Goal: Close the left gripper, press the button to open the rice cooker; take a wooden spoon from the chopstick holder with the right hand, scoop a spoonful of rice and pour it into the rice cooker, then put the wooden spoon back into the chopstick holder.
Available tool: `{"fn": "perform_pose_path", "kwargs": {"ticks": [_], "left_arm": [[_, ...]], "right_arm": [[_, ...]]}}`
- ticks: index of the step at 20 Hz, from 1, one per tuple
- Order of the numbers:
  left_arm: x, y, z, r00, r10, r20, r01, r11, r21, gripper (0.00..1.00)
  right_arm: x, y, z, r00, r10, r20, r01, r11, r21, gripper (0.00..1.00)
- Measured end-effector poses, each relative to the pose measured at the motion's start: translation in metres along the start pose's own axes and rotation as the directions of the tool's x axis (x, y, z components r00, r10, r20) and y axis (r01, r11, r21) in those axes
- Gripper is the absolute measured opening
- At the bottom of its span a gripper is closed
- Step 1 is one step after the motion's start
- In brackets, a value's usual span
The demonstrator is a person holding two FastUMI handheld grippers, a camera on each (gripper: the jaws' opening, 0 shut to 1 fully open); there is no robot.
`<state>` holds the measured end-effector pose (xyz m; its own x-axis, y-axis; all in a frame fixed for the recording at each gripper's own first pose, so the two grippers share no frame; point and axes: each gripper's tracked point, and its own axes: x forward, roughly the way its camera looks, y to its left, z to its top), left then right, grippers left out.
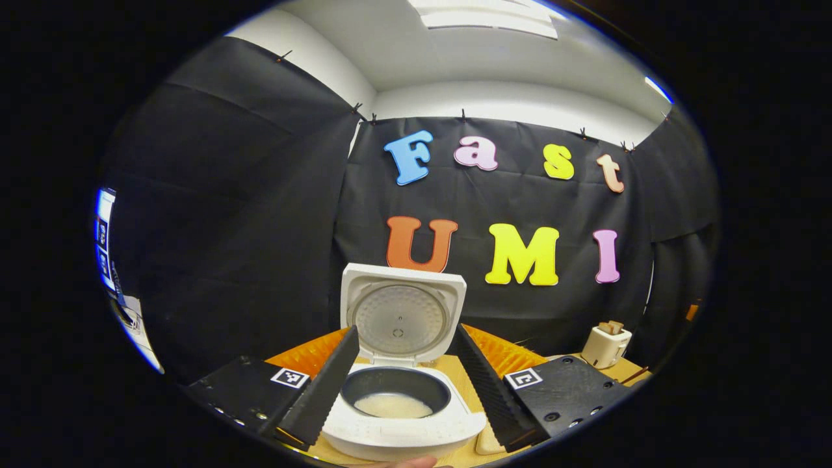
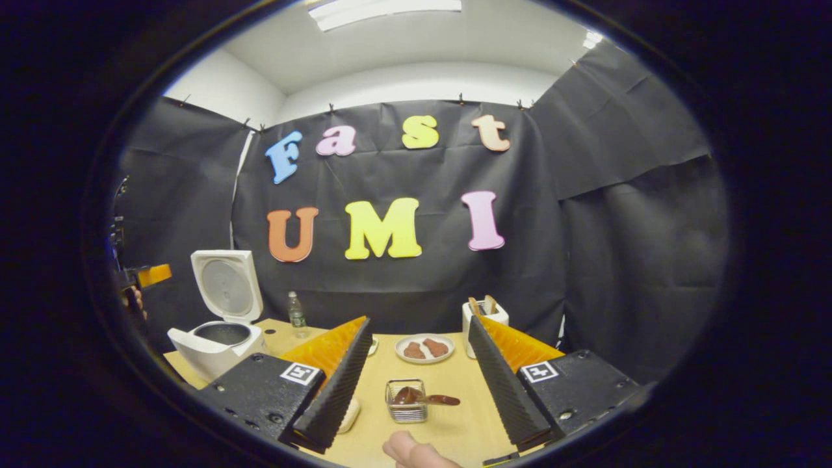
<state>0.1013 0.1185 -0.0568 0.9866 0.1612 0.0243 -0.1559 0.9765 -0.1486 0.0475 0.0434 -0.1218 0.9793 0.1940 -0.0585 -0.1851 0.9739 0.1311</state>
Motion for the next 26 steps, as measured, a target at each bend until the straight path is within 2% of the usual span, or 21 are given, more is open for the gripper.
{"fn": "perform_pose_path", "kwargs": {"ticks": [2,3,4,5,9,11,12,16,17,19,21,24,25,26], "left_arm": [[0.025,0.002,0.017,1.0,-0.014,0.01,0.014,1.0,0.009,0.94],[0.036,-0.001,0.023,1.0,-0.028,0.002,0.028,1.0,0.005,0.94],[0.047,-0.004,0.025,0.999,-0.041,-0.014,0.042,0.999,0.003,0.94],[0.058,-0.005,0.025,0.999,-0.045,-0.027,0.045,0.999,-0.002,0.94],[0.101,-0.015,0.032,0.997,-0.058,-0.041,0.059,0.998,0.024,0.94],[0.133,-0.021,0.04,0.998,-0.055,-0.021,0.056,0.997,0.053,0.94],[0.149,-0.023,0.038,0.998,-0.047,-0.034,0.05,0.996,0.072,0.94],[0.207,-0.014,0.039,0.998,0.015,-0.062,-0.01,0.996,0.085,0.94],[0.222,-0.008,0.036,0.997,0.033,-0.072,-0.026,0.994,0.104,0.94],[0.245,-0.005,0.023,0.993,0.039,-0.111,-0.023,0.989,0.149,0.94],[0.265,0.003,0.011,0.987,0.068,-0.148,-0.047,0.989,0.142,0.94],[0.278,0.012,-0.012,0.974,0.087,-0.211,-0.055,0.987,0.151,0.94],[0.279,0.014,-0.019,0.968,0.089,-0.234,-0.055,0.987,0.149,0.94],[0.279,0.013,-0.014,0.972,0.089,-0.216,-0.058,0.987,0.147,0.96]], "right_arm": [[-0.004,0.003,0.004,1.0,0.006,0.023,-0.006,1.0,-0.003,1.0],[-0.006,0.005,0.005,1.0,0.013,0.028,-0.013,1.0,0.01,0.94],[-0.008,0.012,0.01,0.998,0.031,0.052,-0.032,0.999,0.02,0.98],[-0.008,0.017,0.012,0.997,0.047,0.064,-0.048,0.999,0.019,0.94],[-0.002,0.02,0.006,0.995,0.069,0.065,-0.07,0.998,0.009,0.97],[0.002,0.013,0.009,0.996,0.048,0.073,-0.048,0.999,-0.005,0.94],[0.002,0.011,0.008,0.996,0.04,0.077,-0.039,0.999,-0.009,0.98],[-0.006,0.01,0.006,0.995,0.051,0.089,-0.052,0.999,0.01,0.97],[-0.006,0.004,0.002,0.996,0.038,0.08,-0.038,0.999,0.007,0.94],[-0.008,-0.006,-0.002,0.997,0.006,0.075,-0.006,1.0,0.002,0.97],[-0.008,-0.012,-0.009,0.998,-0.018,0.055,0.017,1.0,0.009,0.97],[-0.009,-0.015,-0.017,0.999,-0.023,0.021,0.023,1.0,-0.004,0.97],[-0.009,-0.018,-0.016,0.999,-0.034,0.021,0.034,0.999,-0.013,0.94],[-0.012,-0.021,-0.017,0.999,-0.043,0.019,0.044,0.999,-0.016,0.98]]}}
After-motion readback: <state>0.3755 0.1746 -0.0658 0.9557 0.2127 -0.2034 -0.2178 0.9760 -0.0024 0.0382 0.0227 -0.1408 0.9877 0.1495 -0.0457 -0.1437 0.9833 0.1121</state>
